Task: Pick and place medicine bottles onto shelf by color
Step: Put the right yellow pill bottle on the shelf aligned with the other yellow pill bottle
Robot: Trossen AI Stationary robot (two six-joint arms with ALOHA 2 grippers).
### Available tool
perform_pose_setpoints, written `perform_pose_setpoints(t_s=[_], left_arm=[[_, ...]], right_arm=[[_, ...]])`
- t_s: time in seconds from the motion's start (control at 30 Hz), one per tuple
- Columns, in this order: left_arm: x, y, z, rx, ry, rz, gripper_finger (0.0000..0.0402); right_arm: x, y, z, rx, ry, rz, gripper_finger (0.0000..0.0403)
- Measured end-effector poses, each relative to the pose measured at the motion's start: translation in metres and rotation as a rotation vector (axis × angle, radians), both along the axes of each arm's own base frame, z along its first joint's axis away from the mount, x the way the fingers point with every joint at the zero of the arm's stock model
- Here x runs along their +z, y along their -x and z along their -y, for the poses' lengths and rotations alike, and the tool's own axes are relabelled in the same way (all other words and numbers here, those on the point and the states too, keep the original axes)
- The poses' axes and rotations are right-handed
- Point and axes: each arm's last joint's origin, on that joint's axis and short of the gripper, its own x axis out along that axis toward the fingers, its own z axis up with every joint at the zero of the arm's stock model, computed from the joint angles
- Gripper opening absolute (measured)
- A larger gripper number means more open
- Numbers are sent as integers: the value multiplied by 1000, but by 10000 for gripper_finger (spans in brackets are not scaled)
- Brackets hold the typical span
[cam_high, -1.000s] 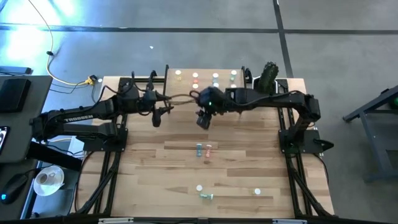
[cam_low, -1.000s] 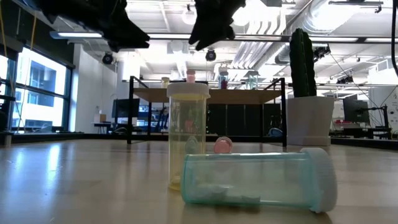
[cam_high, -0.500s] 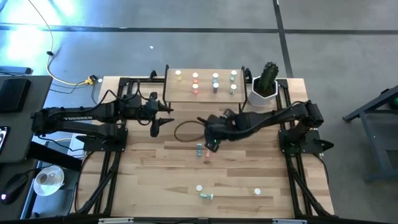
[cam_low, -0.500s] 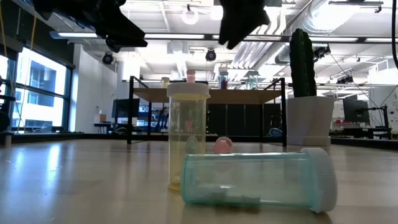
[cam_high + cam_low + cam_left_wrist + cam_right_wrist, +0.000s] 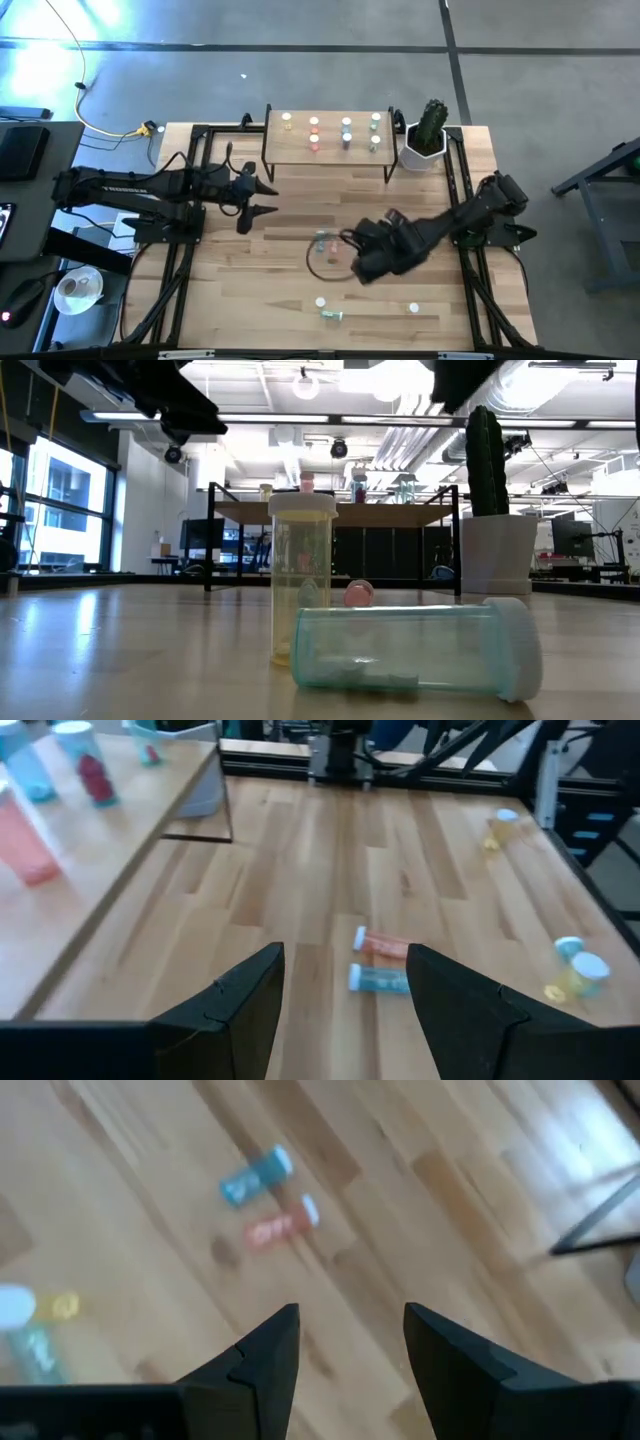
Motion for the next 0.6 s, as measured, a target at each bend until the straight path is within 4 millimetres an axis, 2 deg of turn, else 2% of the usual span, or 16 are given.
perform_pose_setpoints(t_s=[0.3, 0.6], left_arm=[[1, -2, 14, -56, 23, 19, 200], [10, -6, 14, -57, 26, 111, 200]], right_arm=[[-1, 35, -51, 39, -39, 5, 172], [-2, 73, -83, 7, -58, -28, 172]])
